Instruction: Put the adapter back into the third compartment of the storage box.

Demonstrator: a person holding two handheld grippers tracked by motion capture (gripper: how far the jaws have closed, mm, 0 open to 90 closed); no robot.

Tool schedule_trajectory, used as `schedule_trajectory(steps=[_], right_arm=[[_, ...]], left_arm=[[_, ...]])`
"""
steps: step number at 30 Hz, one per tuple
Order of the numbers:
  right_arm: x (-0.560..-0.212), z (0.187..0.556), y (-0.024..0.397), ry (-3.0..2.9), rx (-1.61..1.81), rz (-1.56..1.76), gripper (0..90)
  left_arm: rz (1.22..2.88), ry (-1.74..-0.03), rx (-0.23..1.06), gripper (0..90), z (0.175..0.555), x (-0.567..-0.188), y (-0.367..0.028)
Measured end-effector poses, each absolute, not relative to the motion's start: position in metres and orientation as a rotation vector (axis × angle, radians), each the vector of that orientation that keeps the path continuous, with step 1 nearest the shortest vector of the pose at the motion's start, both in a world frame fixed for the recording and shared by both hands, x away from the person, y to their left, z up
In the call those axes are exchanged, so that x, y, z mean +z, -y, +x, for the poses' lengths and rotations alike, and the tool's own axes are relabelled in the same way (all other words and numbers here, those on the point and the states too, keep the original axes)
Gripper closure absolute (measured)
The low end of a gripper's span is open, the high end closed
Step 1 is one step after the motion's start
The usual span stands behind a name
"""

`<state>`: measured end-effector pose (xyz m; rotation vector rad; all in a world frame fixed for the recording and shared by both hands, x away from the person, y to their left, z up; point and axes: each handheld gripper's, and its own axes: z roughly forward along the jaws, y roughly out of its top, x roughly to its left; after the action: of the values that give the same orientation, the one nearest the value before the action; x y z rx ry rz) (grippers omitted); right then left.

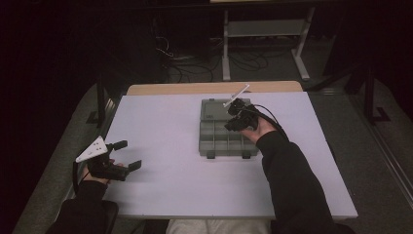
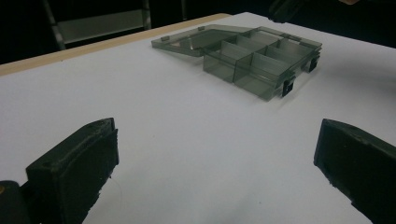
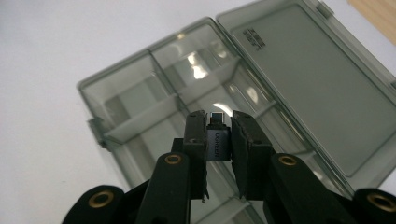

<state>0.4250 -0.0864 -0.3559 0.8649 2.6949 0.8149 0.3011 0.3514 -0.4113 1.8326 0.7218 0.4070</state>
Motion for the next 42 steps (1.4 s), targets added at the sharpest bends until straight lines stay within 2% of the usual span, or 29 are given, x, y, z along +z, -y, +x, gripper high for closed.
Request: schedule_trajectory(steps=[10,36,42], right_arm=[[-0.366,0.439,0.096,-2.672,0.786,0.937,75.2],[-0.392,0.457,0.091,-2.687,0.691,0.99,75.1],[-0.398,0.459,0.087,-2.685,0.657,1.01,72.6]], left_arm=[[1.834,-0.722,0.406,0.0,0.301,-0.411,-0.352],[1.838,-0.72,0.406,0.0,0.301,-0.412,-0.351],[1.838,-0.72,0.406,0.0,0.301,-0.412,-0.351]])
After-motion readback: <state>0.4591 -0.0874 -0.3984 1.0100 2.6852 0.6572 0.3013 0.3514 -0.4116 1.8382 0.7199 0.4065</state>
